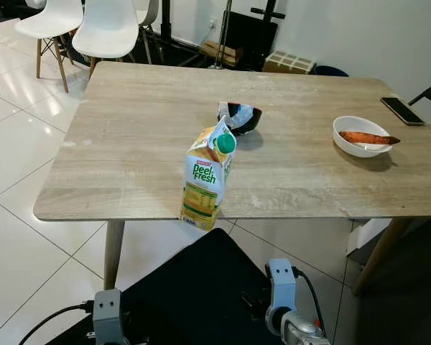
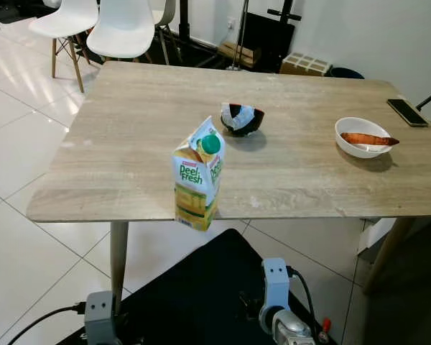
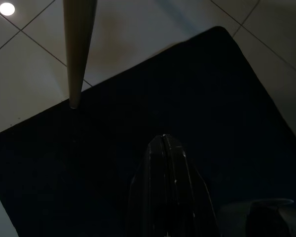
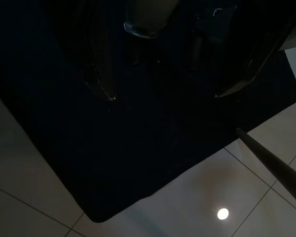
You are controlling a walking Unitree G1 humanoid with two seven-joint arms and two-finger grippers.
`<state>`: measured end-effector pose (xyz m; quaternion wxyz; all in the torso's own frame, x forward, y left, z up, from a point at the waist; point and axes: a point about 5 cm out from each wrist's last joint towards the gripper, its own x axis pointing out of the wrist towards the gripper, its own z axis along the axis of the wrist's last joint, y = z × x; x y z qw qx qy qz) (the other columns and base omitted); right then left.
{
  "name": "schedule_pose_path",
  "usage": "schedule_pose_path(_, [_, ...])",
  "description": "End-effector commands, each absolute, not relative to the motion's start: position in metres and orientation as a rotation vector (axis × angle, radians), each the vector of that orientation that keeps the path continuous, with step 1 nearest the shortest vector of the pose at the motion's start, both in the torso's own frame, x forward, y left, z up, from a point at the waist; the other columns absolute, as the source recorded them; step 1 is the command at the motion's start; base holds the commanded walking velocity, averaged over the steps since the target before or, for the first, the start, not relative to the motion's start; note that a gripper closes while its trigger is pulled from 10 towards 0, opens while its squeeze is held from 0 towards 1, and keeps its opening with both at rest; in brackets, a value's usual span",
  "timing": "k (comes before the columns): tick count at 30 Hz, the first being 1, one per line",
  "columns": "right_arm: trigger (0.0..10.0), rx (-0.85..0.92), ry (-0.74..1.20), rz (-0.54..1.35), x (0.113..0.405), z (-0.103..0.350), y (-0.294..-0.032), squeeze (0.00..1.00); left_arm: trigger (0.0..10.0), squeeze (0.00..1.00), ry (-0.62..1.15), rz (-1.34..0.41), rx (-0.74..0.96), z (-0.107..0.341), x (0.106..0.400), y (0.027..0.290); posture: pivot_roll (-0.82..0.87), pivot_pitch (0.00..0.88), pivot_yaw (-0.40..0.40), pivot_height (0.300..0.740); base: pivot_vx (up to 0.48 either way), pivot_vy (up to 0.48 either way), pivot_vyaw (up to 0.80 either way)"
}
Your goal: Restocking fridge
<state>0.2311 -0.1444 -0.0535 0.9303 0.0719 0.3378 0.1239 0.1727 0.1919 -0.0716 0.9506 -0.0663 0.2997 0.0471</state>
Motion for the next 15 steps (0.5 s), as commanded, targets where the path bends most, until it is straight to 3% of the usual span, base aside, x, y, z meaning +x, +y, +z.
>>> schedule_pose_path(1, [10.0,0.149,0.711,0.237,0.2274,-0.0564,-0.1471,0.00,10.0,0.00,0.642,0.099,-0.132,-0.0752,0.1667,0.1941,0.01,0.072,-0.085,0.740,0.000,0.480,0.00])
schedule_pose_path(3, [10.0,0.150,0.712,0.236,0.2272,-0.0565,-0.1473,0.00,10.0,0.00,0.642,0.101,-0.134,-0.0752,0.1666,0.1943,0.01,0.071,-0.085,0.740,0.000,0.480,0.00])
schedule_pose_path(15, [10.0,0.151,0.710,0.223,0.2277,-0.0561,-0.1513,0.00,10.0,0.00,0.654,0.090,-0.132,-0.0763,0.1649,0.1960,0.01,0.069,-0.079,0.740,0.000,0.000,0.00])
